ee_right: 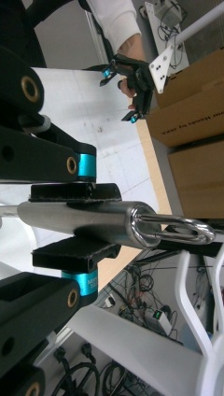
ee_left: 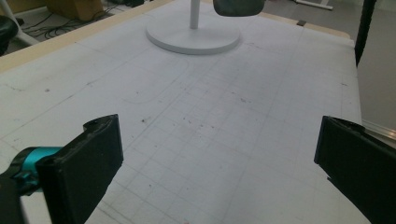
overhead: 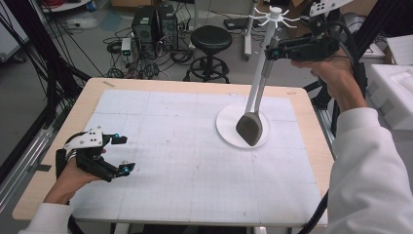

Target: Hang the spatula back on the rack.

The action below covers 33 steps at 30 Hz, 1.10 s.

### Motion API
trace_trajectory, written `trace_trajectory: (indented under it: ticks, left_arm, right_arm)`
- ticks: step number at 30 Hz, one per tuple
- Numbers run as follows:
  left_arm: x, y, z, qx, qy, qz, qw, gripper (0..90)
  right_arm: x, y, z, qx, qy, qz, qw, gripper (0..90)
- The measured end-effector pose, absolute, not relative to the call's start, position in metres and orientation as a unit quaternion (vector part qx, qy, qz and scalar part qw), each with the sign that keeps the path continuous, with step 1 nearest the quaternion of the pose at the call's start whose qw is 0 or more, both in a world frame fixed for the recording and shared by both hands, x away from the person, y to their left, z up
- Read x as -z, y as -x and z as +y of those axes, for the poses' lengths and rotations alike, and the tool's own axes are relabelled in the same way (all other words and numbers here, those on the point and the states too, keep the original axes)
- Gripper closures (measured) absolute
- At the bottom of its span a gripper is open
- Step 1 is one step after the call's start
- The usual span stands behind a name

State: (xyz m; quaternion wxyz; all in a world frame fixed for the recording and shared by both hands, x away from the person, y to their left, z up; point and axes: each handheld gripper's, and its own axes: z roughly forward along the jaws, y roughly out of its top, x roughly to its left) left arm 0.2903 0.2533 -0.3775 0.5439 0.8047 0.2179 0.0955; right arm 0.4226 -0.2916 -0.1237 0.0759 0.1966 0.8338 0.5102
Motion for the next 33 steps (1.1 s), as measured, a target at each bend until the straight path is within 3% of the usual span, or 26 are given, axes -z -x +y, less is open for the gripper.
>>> trace_trajectory:
  ticks: [25, 33]
  left_arm:
    - [0.378, -0.291, 0.255, -0.097, -0.803, 0.225, 0.543, 1.7]
    - [0.378, -0.293, 0.255, -0.096, -0.801, 0.228, 0.545, 1.7]
  right_arm:
    - [0.136, -0.439, -0.29, -0.517, -0.22, 0.823, 0.084, 72.6]
    - [0.161, -0.418, -0.301, -0.515, -0.255, 0.81, 0.115, 60.0]
